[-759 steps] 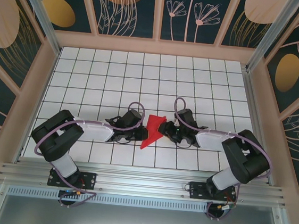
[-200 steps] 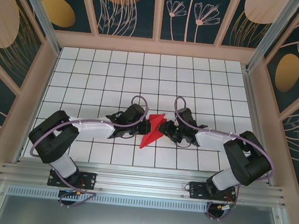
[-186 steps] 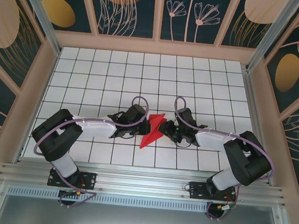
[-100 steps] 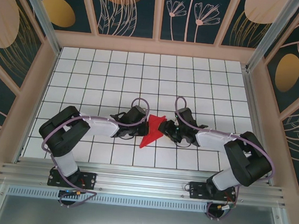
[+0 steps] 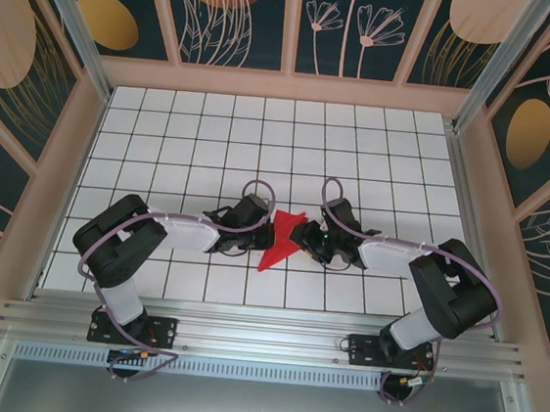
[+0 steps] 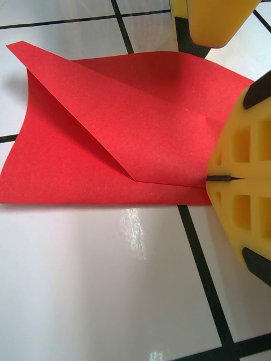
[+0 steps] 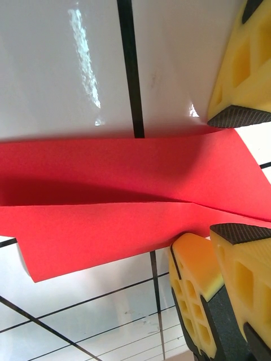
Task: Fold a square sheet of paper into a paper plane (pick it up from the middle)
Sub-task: Turn over the paper at the center of the table.
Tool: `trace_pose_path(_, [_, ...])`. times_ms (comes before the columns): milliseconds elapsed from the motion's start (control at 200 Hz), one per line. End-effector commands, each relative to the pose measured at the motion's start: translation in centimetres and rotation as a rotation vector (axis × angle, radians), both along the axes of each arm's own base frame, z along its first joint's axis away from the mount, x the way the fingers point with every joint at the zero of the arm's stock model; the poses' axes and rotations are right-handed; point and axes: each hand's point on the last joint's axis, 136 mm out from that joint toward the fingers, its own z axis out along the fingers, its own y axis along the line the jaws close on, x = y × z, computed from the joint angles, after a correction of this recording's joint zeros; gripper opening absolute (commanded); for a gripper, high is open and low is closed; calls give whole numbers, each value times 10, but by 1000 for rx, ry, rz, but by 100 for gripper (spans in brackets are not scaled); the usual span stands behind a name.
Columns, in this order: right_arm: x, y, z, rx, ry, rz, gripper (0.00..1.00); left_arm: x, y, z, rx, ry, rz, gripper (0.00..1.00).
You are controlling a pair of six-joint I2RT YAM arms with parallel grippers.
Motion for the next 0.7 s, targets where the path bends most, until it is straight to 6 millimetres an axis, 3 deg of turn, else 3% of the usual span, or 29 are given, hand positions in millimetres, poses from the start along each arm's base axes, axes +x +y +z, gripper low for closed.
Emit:
trace_pose_path(0, [1, 4, 1, 27, 6, -15, 51, -10, 11, -17, 42, 42, -10, 0])
trace_pose_path(696, [20, 22, 27, 147, -67, -14, 52, -17, 7, -14, -25, 64, -9, 0])
